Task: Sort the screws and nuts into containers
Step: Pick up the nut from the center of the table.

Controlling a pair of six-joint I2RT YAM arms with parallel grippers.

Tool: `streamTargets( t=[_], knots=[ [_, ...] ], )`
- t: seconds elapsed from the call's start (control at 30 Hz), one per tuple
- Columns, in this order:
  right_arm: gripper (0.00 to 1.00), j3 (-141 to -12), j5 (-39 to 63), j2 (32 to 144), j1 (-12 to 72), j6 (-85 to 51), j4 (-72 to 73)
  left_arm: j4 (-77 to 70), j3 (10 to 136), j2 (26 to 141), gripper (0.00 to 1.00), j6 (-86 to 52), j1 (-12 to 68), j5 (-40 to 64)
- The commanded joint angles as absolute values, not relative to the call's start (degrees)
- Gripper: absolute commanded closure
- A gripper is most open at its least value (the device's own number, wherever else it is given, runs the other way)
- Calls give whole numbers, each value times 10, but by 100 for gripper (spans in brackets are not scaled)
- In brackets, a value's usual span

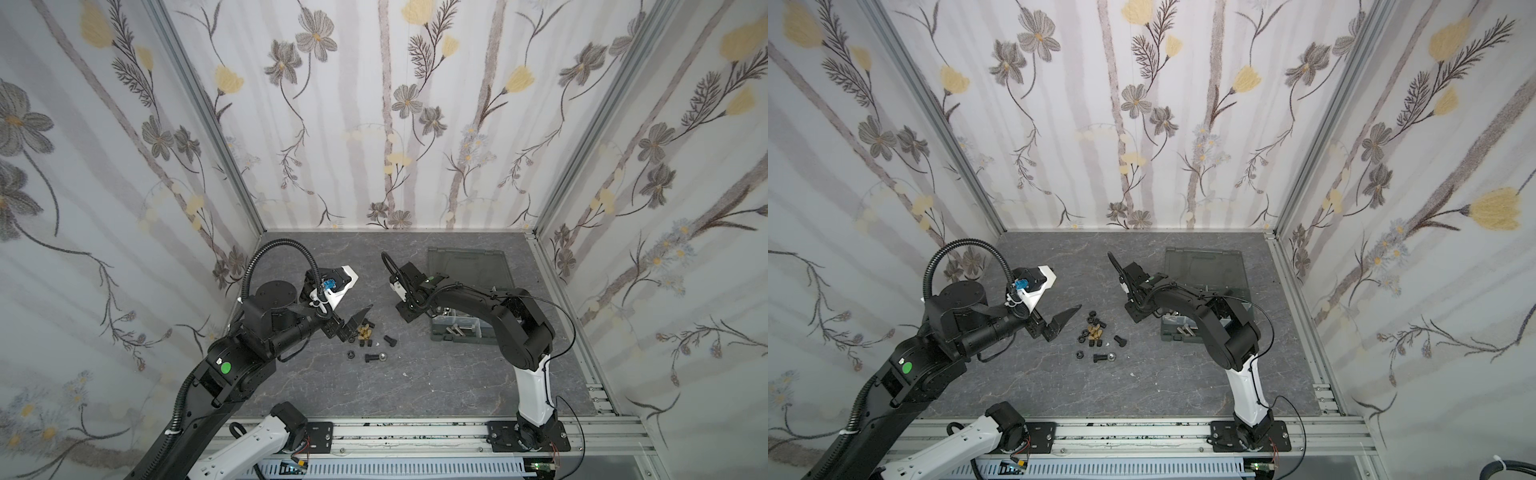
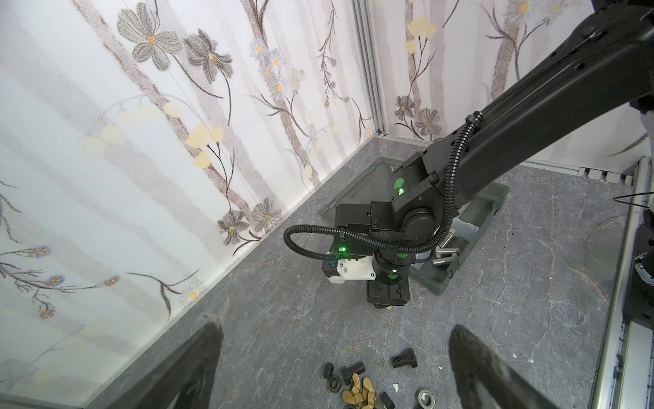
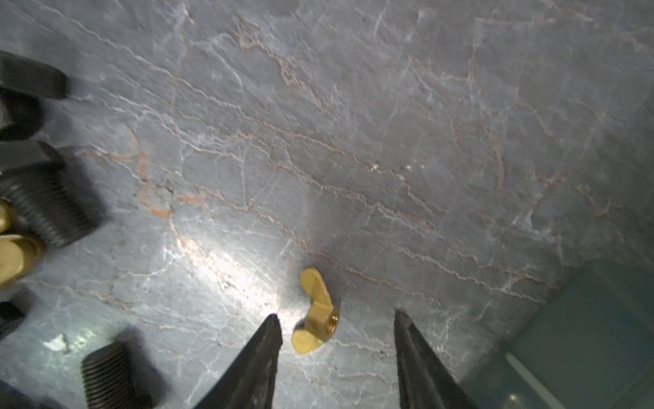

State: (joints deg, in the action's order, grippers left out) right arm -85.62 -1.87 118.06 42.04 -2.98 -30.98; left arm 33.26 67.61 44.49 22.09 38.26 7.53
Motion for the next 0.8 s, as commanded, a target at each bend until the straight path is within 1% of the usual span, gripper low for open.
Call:
streamTargets(
  t=[0.0,0.17,0.33,0.6,0.7,0.77],
  knots=[
    [51,-863,-12,1191,421,-28,-310,329,676,442,0,221,383,72],
    [51,-864,-16,1198,421,-28,-312,331,674,441,0,222,383,71],
    [57,-863,-16,1201,422,-28,-316,330,673,440,0,222,383,69],
    [69,-853,-12,1203,422,-28,-318,331,677,443,0,223,383,68],
    [76,-850,-12,1204,422,-29,-318,332,678,443,0,222,383,68],
    [79,-848,-11,1202,422,-29,-318,332,678,444,0,222,383,68]
  ],
)
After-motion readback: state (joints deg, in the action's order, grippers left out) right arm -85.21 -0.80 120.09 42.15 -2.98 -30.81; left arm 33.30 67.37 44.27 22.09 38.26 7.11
